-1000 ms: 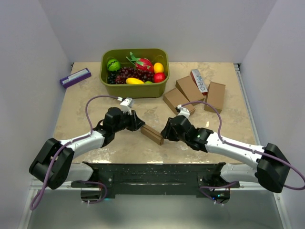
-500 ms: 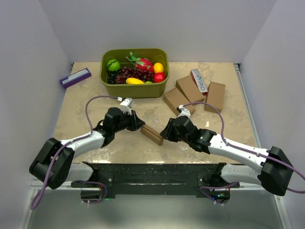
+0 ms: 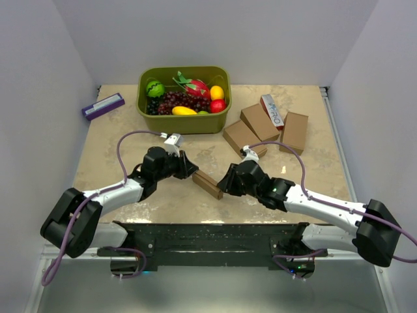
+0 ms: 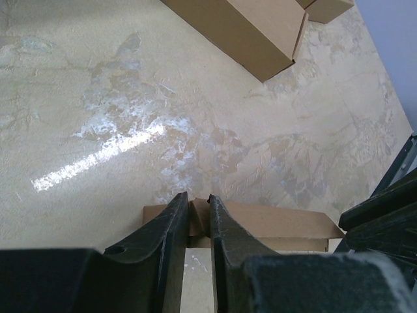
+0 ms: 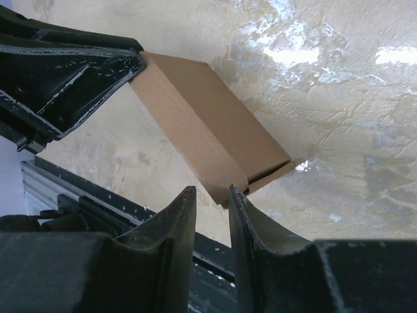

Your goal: Fold the paper box

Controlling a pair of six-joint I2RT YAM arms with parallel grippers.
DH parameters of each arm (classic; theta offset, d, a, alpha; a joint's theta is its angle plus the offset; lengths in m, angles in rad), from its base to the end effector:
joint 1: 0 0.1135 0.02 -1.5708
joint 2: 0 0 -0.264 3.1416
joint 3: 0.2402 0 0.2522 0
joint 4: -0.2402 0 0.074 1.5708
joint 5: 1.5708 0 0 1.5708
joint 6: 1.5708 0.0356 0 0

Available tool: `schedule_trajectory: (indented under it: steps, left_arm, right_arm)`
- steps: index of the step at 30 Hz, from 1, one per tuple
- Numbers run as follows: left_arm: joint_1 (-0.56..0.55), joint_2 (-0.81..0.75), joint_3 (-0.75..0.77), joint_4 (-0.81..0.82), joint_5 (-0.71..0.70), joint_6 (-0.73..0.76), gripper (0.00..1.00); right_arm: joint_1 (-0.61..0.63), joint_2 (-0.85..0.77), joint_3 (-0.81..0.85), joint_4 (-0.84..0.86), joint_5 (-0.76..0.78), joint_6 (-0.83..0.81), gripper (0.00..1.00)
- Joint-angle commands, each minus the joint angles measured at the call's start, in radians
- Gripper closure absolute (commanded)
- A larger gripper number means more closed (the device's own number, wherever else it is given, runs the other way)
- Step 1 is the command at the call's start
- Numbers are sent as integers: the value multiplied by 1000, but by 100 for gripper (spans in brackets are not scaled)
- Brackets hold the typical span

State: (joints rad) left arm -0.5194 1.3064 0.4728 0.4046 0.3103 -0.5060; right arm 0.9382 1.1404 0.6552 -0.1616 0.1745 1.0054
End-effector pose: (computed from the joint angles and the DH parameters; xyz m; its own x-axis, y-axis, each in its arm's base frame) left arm 0.2188 -0.1376 0.1824 -0.6618 -0.1533 -0.7339 0.4493 0.7026 -0.5519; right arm 0.1478 0.1912 0.2265 -0.7924 0.3256 -0.5159 -0.0808 0.7822 0.6178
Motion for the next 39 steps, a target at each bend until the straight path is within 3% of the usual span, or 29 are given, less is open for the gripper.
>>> schedule_trajectory:
  steps: [1,18,26,31,37,39]
  left_arm:
    - [-5,42,-36,-125,-13,18,77]
    - [-7,44,-31,-127,-13,20,78]
    - [-7,45,-40,-118,-14,18,79]
    - [-7,27,-77,-61,6,20,79]
    - [-8,22,-140,28,7,11,79]
    - [-8,22,-158,55,6,11,80]
  right_arm:
    - [14,5,-3,36,-7,18,69]
    - [33,30,-3,13,17,6,75]
    - [82,48,47,-58,106,-19,77]
    - [86,25,113,-166,189,-77,65]
    - [249,77,265,-318,442,-148,35]
    - [292,142,308,-352,485,-171,33]
